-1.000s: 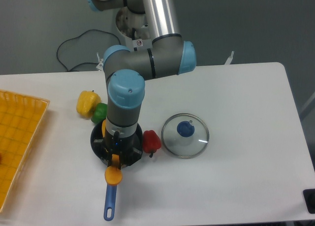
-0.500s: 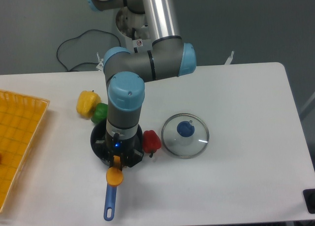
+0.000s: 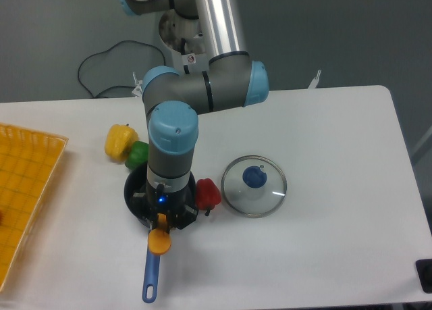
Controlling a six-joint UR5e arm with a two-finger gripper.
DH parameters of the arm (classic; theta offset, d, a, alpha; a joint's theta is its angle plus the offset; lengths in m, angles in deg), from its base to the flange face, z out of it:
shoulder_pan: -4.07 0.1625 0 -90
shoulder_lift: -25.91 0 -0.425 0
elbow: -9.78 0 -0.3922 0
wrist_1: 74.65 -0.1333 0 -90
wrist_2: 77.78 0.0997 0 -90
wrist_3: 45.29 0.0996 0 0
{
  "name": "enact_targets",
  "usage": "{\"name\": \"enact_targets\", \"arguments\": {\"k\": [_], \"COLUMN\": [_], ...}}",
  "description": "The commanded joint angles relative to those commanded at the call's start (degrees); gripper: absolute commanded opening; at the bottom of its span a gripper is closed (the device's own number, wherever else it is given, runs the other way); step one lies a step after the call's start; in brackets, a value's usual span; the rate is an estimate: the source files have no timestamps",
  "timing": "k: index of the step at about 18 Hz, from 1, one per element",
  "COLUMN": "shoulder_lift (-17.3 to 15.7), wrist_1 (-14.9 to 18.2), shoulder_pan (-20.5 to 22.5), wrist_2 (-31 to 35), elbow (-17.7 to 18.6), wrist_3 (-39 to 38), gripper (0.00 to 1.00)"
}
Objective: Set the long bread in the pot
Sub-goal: 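Open the gripper to release the bread into the pot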
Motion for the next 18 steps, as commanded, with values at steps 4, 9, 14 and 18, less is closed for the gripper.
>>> {"name": "enact_targets", "arguments": {"k": [4,9,14,18], "shoulder_lift": [0.44,0.62,0.44,0.18], "wrist_1": [0.09,0.09,0.0,0.17], "shoulder_pan": [-0.7,-0.97,-0.97,-0.97], "wrist_2": [0.09,0.09,1.66,2.81], "elbow": [0.0,0.26,0.79,0.79], "wrist_3": [0.09,0.53,3.51,3.6], "gripper": [0.37,0.38,0.68,1.0]}}
